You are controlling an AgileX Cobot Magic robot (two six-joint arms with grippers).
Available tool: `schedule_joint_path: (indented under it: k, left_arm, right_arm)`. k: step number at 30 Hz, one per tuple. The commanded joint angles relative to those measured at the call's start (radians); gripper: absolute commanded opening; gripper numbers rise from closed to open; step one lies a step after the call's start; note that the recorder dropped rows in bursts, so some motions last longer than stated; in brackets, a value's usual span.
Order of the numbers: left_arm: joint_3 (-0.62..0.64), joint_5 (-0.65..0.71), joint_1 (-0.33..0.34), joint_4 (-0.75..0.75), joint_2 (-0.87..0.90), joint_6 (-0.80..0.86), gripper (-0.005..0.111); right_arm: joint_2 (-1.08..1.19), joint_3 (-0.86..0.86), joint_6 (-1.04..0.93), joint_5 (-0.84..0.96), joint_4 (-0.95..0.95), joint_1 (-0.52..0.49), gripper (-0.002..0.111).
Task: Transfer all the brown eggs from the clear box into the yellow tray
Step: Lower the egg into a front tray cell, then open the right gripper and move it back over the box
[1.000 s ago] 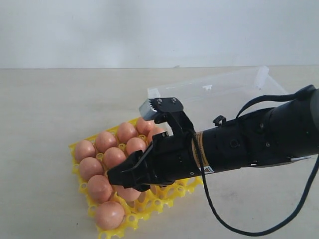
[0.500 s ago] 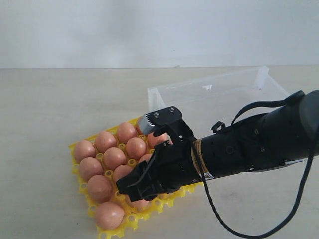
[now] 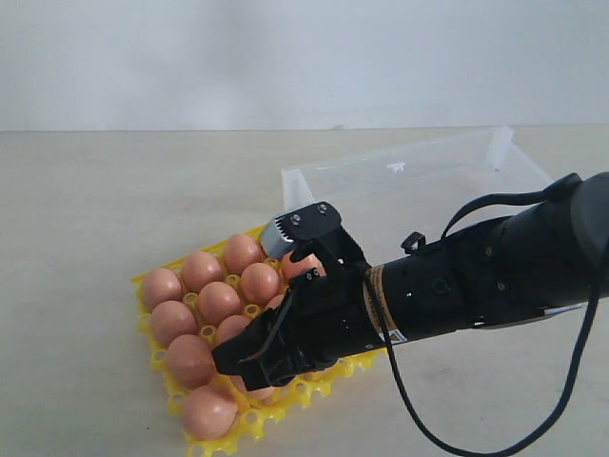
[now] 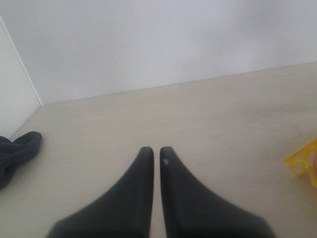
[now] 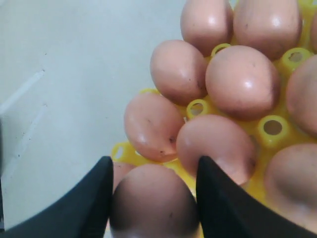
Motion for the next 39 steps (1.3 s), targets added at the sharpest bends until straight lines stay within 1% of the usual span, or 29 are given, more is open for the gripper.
schedule_joint_path:
  k: [1,3,6,8,10,16,25,26,27,30,31,32,39]
  left_arm:
    - [0.003,-0.002,-0.005,-0.002,-0.003,-0.003,0.004]
    - [0.003,-0.002,-0.005,-0.002,-0.003,-0.003,0.004]
    - [0.003,-0.002,-0.005,-0.002,-0.003,-0.003,0.004]
    - [0.003,-0.002,-0.005,-0.002,-0.003,-0.003,0.004]
    - [0.003,-0.002,-0.005,-0.002,-0.003,-0.003,0.004]
    - [0.003,-0.002,-0.005,-0.002,-0.003,-0.003,0.004]
    - [0.003,-0.002,-0.005,-0.002,-0.003,-0.003,0.004]
    - [0.003,-0.002,-0.005,-0.002,-0.003,-0.003,0.004]
    - [0.003,-0.002,-0.005,-0.002,-0.003,-0.003,0.004]
    - [0.003,-0.002,-0.005,-0.002,-0.003,-0.003,0.004]
    - [0.003,-0.002,-0.005,-0.002,-0.003,-0.003,0.004]
    - [0.003,-0.002,-0.005,-0.002,-0.003,-0.003,0.004]
    - [0.003,-0.002,-0.005,-0.002,-0.003,-0.003,0.004]
  right_arm:
    - [-0.004,0.0,-0.013,-0.013,-0.002,0.001,0.0]
    - [-0.004,0.0,-0.013,-0.023,-0.002,0.001,0.004]
    - [-0.004,0.0,-0.013,-0.035,-0.005,0.001,0.017]
    - [-0.004,0.0,-0.013,-0.005,-0.005,0.001,0.023]
    - [-0.004,0.0,-0.007,0.029,-0.005,0.001,0.026]
    - [-0.004,0.0,0.0,0.045,-0.005,0.001,0.026]
    - [-0.004,0.0,-0.011,-0.006,-0.006,0.001,0.026]
    - [-0.004,0.0,-0.013,-0.005,-0.007,0.001,0.028]
    - [-0.004,0.0,-0.013,-0.005,-0.007,0.001,0.032]
    - [-0.004,0.0,-0.015,-0.003,-0.007,0.001,0.052]
    - [-0.004,0.0,-0.017,0.001,-0.007,0.001,0.056]
    - [-0.004,0.0,-0.017,0.006,-0.007,0.001,0.058]
    - [-0.004,0.0,-0.017,0.013,-0.007,0.001,0.058]
